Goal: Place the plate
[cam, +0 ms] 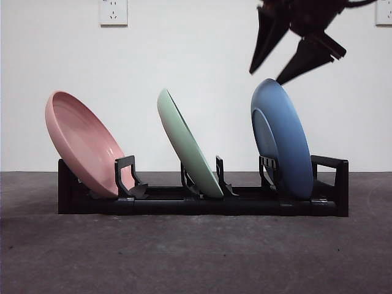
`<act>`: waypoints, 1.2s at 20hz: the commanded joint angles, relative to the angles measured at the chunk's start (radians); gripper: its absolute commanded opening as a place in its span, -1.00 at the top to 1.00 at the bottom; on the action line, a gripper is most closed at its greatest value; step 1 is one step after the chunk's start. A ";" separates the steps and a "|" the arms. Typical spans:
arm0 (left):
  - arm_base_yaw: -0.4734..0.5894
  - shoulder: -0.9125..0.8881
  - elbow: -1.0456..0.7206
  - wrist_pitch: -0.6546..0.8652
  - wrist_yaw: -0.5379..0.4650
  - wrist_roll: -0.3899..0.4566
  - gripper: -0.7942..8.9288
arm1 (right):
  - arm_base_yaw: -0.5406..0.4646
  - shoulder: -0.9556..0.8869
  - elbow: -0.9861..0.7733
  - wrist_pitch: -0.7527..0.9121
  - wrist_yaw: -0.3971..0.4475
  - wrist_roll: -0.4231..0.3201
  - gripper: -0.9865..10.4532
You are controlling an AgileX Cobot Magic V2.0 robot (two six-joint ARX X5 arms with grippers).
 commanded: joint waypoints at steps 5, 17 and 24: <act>0.000 0.005 0.022 0.008 -0.002 0.006 0.21 | 0.010 0.022 0.022 0.009 0.009 -0.039 0.74; 0.000 0.005 0.022 0.008 -0.002 0.006 0.21 | 0.024 0.050 0.021 -0.013 0.009 -0.039 0.76; 0.000 0.004 0.022 0.008 -0.002 0.006 0.21 | 0.023 0.014 0.025 -0.010 -0.064 -0.039 0.80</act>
